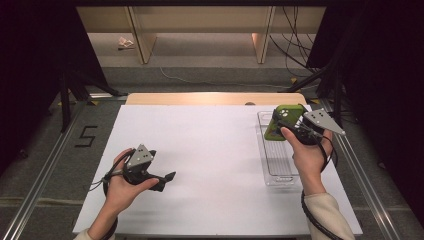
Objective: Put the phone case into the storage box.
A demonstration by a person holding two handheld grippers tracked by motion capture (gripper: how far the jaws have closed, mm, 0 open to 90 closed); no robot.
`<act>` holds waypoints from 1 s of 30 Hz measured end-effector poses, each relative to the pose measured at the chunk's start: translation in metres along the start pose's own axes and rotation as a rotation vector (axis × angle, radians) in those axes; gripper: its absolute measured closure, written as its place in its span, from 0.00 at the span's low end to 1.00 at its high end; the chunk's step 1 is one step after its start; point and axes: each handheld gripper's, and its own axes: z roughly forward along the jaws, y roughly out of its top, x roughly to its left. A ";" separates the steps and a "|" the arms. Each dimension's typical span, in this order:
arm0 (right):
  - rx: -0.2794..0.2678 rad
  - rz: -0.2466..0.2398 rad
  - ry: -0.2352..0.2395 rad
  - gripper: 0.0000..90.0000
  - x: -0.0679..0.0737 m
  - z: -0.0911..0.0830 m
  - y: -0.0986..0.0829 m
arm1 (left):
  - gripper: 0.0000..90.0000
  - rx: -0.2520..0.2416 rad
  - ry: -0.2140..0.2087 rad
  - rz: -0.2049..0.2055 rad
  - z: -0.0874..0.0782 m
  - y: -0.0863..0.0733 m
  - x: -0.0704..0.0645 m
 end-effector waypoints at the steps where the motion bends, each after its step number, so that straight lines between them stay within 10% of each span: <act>1: 0.001 0.000 0.000 0.19 0.000 0.001 0.000 | 0.01 0.000 -0.002 -0.001 0.000 0.000 0.000; 30: 0.022 0.001 -0.030 0.19 -0.007 0.018 0.001 | 0.01 -0.001 -0.006 -0.002 0.001 0.001 -0.001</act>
